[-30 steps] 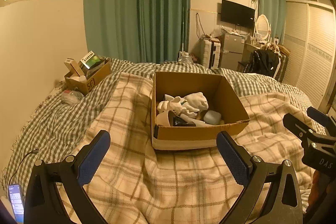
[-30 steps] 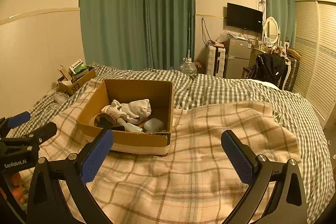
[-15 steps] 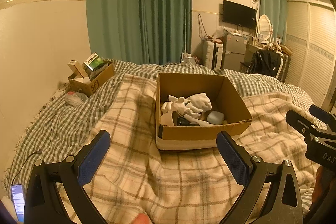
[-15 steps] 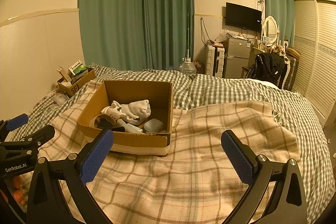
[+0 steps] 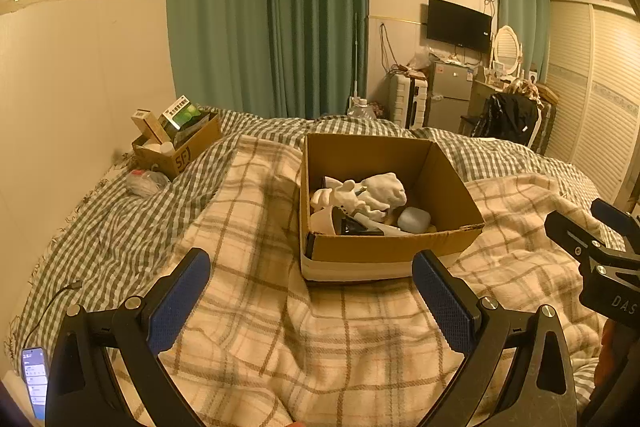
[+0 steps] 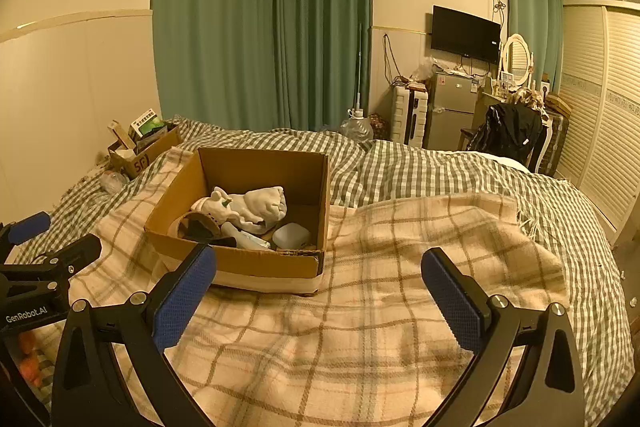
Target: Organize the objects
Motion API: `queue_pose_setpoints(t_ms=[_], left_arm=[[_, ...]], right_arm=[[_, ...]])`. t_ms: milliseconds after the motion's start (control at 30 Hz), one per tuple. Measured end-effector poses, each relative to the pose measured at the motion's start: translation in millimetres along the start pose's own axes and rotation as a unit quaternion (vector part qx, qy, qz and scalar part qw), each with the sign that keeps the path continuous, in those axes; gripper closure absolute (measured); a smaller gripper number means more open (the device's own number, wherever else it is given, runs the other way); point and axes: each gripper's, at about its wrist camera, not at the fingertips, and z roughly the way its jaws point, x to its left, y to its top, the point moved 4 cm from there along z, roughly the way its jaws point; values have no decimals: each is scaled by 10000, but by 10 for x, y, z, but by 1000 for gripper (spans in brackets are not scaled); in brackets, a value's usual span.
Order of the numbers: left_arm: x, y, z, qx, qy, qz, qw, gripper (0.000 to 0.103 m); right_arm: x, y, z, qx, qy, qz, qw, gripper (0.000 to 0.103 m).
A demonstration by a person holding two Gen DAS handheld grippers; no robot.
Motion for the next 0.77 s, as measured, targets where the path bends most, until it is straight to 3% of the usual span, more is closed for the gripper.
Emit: queue_pose_setpoints(t_ms=[767], left_arm=[[49,33,-22,-40,80,123,9999,0]], right_arm=[[-6,-4,26,40,-4,67,10000,0]])
